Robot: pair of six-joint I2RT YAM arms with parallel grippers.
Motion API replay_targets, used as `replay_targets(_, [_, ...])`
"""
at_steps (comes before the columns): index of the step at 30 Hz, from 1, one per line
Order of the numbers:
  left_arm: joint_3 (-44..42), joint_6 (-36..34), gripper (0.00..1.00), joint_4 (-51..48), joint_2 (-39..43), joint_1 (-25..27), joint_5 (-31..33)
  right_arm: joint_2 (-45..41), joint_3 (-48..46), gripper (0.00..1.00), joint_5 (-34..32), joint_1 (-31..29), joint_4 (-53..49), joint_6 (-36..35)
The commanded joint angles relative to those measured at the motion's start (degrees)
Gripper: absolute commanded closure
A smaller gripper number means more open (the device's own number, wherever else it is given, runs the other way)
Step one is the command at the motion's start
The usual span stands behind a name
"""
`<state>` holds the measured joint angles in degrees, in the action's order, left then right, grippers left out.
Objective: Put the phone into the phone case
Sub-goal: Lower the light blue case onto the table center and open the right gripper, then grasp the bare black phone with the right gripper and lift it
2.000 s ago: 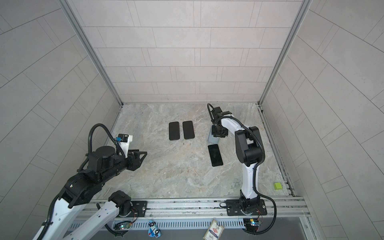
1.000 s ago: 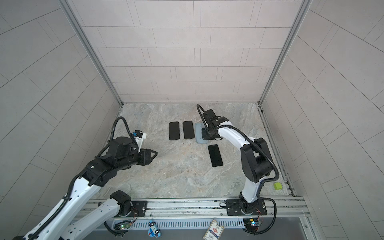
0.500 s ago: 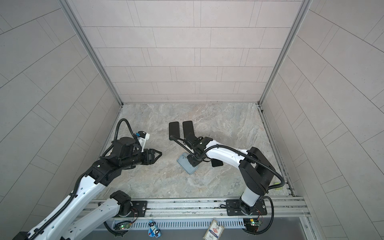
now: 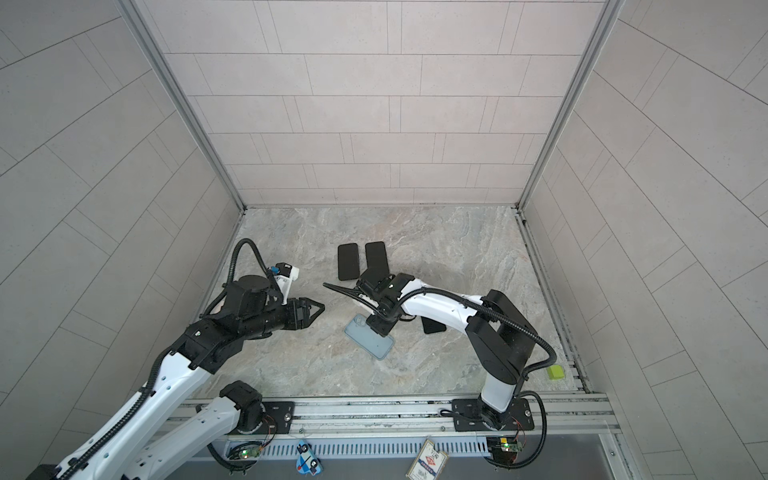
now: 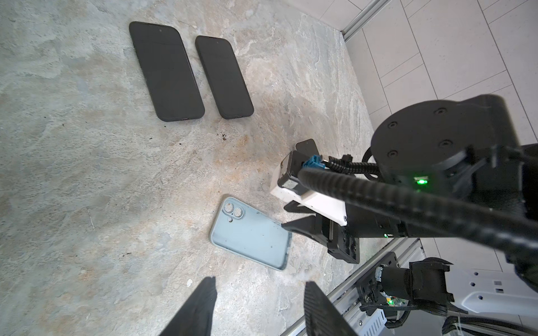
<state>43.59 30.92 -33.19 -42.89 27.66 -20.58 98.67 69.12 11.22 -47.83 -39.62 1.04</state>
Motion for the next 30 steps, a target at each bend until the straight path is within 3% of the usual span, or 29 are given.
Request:
replay_targets(1, [-0.94, 0.37, 0.45, 0.98, 0.62, 0.11, -0.35, -1.73, 0.42, 0.38, -1.56, 1.02, -0.47, -0.85])
replay_targets(4, [-1.31, 0.53, 0.45, 1.58, 0.62, 0.14, -0.6, -3.75, -1.14, 0.27, -2.16, 4.9, 0.75, 3.99])
replay_targets(10, [-2.69, 1.31, 0.45, 3.8, -0.25, 0.16, -1.8, -10.74, -9.94, 0.24, -2.28, 17.21, 4.43, 16.29])
replay_targets(15, [-3.42, 1.52, 0.45, 4.87, -0.21, 0.12, -1.66, -10.58, -12.92, 0.0, -9.57, 19.4, 0.23, 23.27])
replay_targets(22, [-3.34, 1.6, 0.45, 5.46, -1.2, 0.11, -2.54, -6.94, -17.25, 0.0, -9.21, 19.42, 3.89, 27.56])
replay_targets(30, [-2.89, 1.17, 0.45, 4.3, -0.52, 0.11, -2.32, -0.98, -15.38, 0.01, -9.05, 21.83, 6.0, 25.48])
